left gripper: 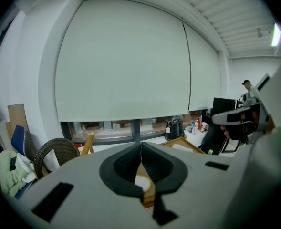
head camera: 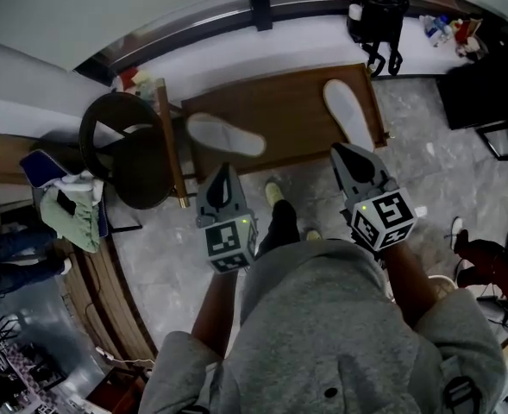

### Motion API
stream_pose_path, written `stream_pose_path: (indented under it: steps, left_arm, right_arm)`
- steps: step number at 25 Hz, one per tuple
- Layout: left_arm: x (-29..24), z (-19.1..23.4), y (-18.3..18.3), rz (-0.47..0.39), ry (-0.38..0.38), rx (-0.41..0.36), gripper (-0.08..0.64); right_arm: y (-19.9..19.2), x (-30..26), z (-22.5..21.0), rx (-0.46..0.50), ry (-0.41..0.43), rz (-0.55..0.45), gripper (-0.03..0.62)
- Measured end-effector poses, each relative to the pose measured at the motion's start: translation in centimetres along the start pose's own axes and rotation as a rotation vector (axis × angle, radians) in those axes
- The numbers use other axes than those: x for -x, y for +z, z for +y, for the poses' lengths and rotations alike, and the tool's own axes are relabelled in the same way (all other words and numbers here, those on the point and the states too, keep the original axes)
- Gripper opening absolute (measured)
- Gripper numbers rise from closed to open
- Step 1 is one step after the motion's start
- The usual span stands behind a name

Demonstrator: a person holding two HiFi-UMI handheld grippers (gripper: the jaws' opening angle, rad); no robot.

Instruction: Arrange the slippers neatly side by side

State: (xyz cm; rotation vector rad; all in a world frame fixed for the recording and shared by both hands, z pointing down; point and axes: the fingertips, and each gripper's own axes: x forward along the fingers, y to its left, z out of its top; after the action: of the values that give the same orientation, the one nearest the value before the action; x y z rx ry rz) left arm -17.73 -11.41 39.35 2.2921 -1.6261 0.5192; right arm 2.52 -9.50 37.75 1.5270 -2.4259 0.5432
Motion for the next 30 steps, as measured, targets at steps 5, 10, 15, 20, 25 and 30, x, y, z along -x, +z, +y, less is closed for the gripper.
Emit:
stream_pose_path:
  steps: [5, 10, 15, 20, 25, 30]
  left_arm:
    - [-2.9, 2.7, -0.7, 0.032, 0.024, 0.009, 0.015]
    - [-5.5, 3.9, -1.5, 0.065, -0.002, 0.040, 0.015]
    - [-7.6, 5.2, -2.7, 0.085, 0.021, 0.020, 0.017]
    - [-9.6, 6.9, -4.9, 0.121, 0.064, -0.006, 0.074]
    - [-12.6, 7.8, -7.8, 0.202, 0.068, -0.030, 0.129]
    - [-15.3, 8.4, -10.9, 0.283, 0.069, -0.042, 0.147]
  right_arm:
    - [0.5, -2.0, -0.6, -0.001, -0.024, 0.018, 0.026]
    - [1.0, -4.2, -1.4, -0.009, -0.049, 0.034, 0.026]
    - [1.2, -5.6, -2.0, -0.004, -0.066, 0.040, 0.026]
    - [1.3, -6.4, -2.1, -0.005, -0.084, 0.059, 0.026]
    - [1.2, -7.2, -2.2, -0.003, -0.113, 0.064, 0.026]
    - [1.0, -7.9, -2.4, 0.003, -0.127, 0.091, 0.026]
